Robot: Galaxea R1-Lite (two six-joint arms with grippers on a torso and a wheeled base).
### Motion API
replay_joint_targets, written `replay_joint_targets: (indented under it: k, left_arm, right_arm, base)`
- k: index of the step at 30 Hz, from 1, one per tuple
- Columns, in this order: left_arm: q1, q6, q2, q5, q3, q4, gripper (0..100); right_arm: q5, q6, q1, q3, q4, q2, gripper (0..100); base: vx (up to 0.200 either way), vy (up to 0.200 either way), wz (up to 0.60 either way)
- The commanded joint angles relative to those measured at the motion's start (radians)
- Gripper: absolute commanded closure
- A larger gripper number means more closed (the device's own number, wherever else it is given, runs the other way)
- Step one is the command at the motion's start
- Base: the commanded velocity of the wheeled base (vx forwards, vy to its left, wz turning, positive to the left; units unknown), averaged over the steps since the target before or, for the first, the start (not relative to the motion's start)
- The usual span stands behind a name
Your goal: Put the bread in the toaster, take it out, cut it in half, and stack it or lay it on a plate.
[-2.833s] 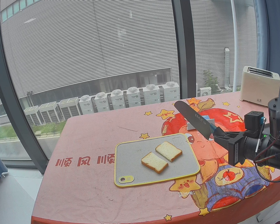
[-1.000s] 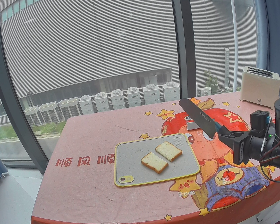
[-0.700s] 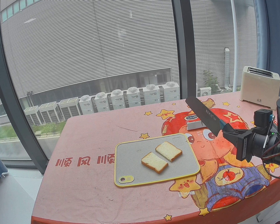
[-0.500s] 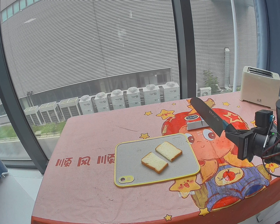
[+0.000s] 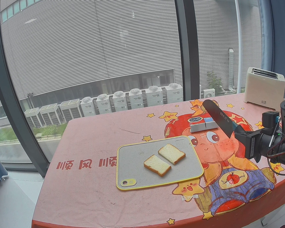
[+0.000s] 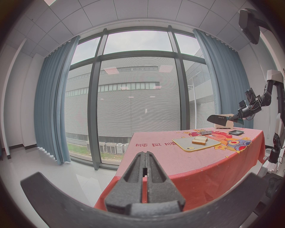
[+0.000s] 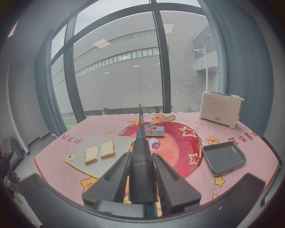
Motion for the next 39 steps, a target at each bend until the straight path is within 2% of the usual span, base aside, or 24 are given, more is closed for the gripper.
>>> replay_joint_targets:
  k: [1,8,21,27,30,31,39]
  left_arm:
    - [0.0,0.0,-0.016,0.0,0.018,0.0,100]
    - [0.0,0.0,-0.016,0.0,0.018,0.0,100]
    - [0.0,0.0,-0.016,0.0,0.018,0.0,100]
    - [0.0,0.0,-0.016,0.0,0.018,0.0,100]
    - [0.0,-0.002,-0.016,0.0,0.018,0.0,100]
    - [0.0,-0.002,-0.016,0.0,0.018,0.0,100]
    - [-0.002,0.0,-0.016,0.0,0.018,0.0,100]
  right_arm:
    - [0.0,0.013,-0.018,-0.004,-0.001,0.02,100]
    - [0.011,0.075,-0.037,-0.021,-0.001,0.035,100]
    - [0.02,0.078,-0.067,-0.019,-0.001,0.099,100]
    - [0.02,0.121,-0.063,-0.022,-0.001,0.116,100]
    - [0.024,0.125,-0.061,-0.022,-0.001,0.125,100]
    - [0.04,0.127,-0.06,-0.022,-0.001,0.139,100]
    - [0.04,0.128,-0.058,-0.021,-0.001,0.182,100]
  base:
    - [0.0,0.0,0.0]
    - [0.0,0.0,0.0]
    - [0.0,0.0,0.0]
    - [0.0,0.0,0.0]
    - [0.0,0.0,0.0]
    - [0.0,0.0,0.0]
    - [0.0,0.0,0.0]
